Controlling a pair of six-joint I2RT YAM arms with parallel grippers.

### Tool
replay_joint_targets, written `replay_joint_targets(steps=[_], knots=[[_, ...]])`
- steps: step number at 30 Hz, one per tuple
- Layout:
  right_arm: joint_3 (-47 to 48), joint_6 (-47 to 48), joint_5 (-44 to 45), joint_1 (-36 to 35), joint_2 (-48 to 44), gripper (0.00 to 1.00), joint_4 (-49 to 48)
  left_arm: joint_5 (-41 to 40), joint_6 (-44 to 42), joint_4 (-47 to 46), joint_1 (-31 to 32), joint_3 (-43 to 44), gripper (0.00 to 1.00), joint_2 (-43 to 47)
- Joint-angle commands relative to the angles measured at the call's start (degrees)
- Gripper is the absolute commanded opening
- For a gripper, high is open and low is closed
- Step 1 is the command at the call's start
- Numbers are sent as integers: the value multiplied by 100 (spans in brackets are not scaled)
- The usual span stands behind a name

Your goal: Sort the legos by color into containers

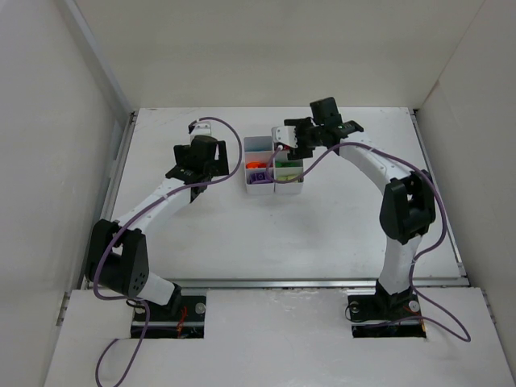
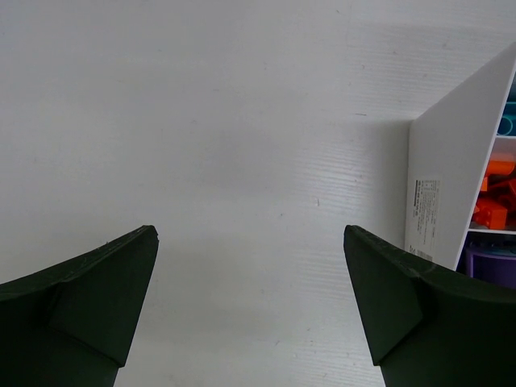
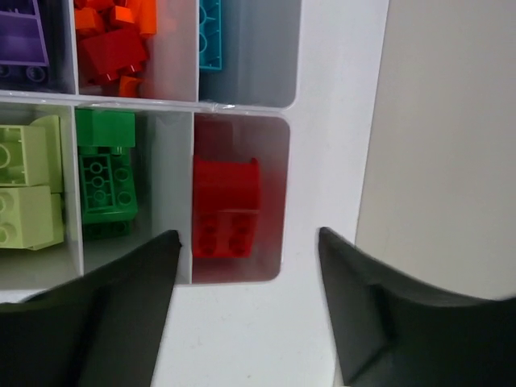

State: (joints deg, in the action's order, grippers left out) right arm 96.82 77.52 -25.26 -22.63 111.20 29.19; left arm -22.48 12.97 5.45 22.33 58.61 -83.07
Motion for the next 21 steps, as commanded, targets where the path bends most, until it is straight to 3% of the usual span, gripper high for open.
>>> replay_joint_targets(steps=[1,2,3,10,14,17,20,21], knots=[[92,-8,-138,-57,-150,78,-194,-28,74,-88,-27,72,99,124],[92,-8,-138,-57,-151,86,-194,-28,74,-88,-27,72,99,124],[92,-8,-138,-109,-212,100,-194,24,74,-88,-27,72,99,124],[-83,-473,-295,-110,-704,100,-606,24,74,-88,-27,19,99,185],[-610,-1281,-296,-110,-1432,100,-1799,24,74,-88,-27,-33,99,238],[-892,-1826,-174,-57,-1899,100,-1978,24,74,-141,-27,-87,99,291],[-717,-3545,326,215,-1962,100,-2092,24,74,-193,-27,-210,99,343],[-630,-4116,998,407,-1962,100,-2145,24,74,-194,-27,-210,99,344]])
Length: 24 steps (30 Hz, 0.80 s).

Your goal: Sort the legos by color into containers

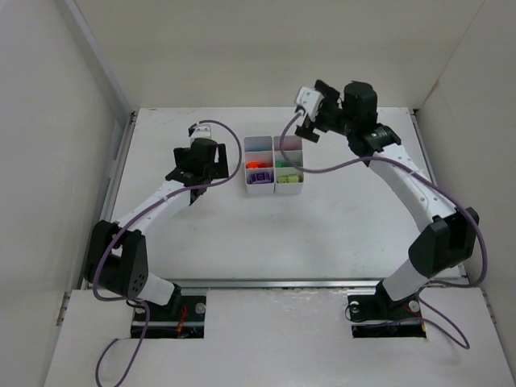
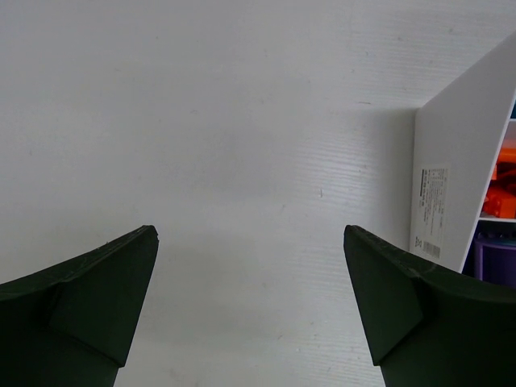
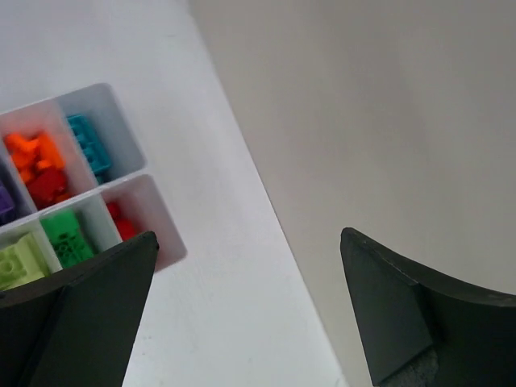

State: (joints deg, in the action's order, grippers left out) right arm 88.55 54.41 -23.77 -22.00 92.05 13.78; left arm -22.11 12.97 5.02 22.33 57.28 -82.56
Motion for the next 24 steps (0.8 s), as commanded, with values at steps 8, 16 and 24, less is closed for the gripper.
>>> replay_joint_targets(steps=[8,16,24], knots=[[-249,-5539,4466,1575,-309,100,-596,-13,74,-317,-27,-182,99,346],[-980,-6961,5127,2420,-935,100,-534,-276,188,-387,-79,-419,99,513],[-1051,-7075,5663,2472,-1066,100,-534,-276,188,-387,-79,-481,99,566]])
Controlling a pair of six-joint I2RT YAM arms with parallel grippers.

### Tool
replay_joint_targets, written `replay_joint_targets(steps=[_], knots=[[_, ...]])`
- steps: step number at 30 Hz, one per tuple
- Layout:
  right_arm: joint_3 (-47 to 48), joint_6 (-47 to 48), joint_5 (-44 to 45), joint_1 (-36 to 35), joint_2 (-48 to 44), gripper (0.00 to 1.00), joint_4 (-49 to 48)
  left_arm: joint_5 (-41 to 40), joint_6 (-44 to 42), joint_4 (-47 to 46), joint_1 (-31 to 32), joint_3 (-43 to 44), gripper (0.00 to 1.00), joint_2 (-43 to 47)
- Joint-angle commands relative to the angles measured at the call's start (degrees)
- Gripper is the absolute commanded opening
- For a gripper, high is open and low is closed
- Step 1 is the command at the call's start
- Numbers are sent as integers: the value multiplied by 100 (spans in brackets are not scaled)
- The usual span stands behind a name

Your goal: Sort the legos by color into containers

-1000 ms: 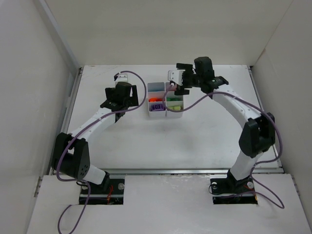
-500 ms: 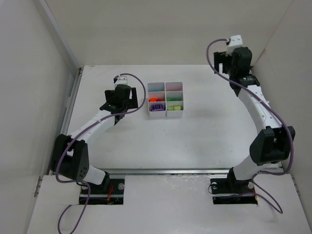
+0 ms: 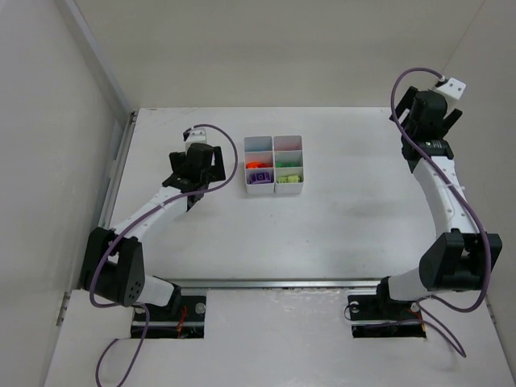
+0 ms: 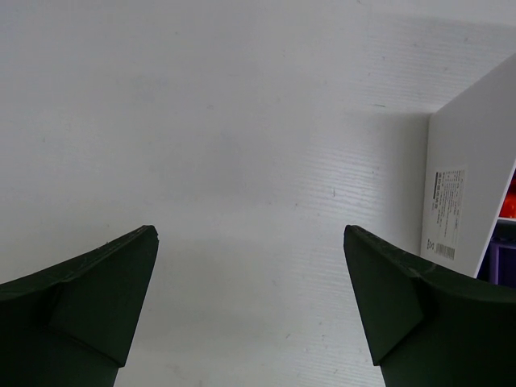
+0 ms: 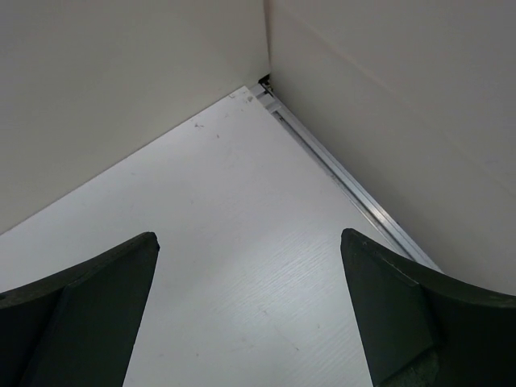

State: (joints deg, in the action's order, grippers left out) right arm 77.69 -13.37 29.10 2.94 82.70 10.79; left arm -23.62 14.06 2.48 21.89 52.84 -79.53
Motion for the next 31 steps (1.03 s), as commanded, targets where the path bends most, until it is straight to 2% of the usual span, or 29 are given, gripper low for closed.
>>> replay_joint_targets(steps=[1,31], knots=[[-17,-298,377,-22,-131,100,-235,-126,79,-134,-36,-37,99,262],[-17,-527,298,-22,-131,100,-182,-73,79,-134,-36,-90,99,262]])
